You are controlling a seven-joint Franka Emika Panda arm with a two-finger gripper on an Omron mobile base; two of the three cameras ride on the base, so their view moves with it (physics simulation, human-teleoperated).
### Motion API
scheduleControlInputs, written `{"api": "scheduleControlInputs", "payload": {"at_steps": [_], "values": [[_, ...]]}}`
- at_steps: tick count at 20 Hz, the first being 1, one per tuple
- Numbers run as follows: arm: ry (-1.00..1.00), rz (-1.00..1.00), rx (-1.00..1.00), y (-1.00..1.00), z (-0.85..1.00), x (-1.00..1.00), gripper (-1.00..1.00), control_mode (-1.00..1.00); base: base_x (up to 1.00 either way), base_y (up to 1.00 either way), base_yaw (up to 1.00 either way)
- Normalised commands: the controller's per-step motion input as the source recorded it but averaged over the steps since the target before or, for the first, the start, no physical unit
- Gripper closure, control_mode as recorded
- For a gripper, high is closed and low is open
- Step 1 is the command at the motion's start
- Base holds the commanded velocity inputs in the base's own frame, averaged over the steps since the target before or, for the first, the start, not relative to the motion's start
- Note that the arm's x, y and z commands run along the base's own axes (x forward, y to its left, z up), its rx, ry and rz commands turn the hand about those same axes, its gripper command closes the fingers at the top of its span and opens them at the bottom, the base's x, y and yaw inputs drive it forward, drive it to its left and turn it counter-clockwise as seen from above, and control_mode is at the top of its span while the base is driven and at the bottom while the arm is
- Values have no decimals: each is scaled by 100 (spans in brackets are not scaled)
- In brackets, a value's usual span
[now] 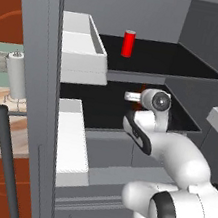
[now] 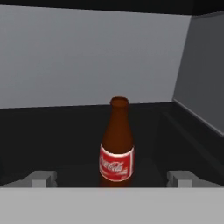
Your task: Open the fridge, grab two sodas, and place both sodas inside the bowl with ice on the dining counter.
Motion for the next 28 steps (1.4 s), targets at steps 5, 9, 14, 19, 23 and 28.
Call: {"api": "scheduleControlInputs", "payload": {"at_steps": [5, 9, 14, 19, 23, 28], "values": [[2, 0, 0, 0, -3, 18, -100, -100, 0, 0, 0], [2, 0, 0, -1, -3, 16, -100, -100, 0, 0, 0], [2, 0, 0, -4, -3, 14, -100, -100, 0, 0, 0], [2, 0, 0, -4, -2, 11, -100, -100, 0, 0, 0], [3, 0, 0, -1, -8, 8, -100, -100, 0, 0, 0], [4, 0, 0, -2, -14, 12, -100, -100, 0, 0, 0]]}}
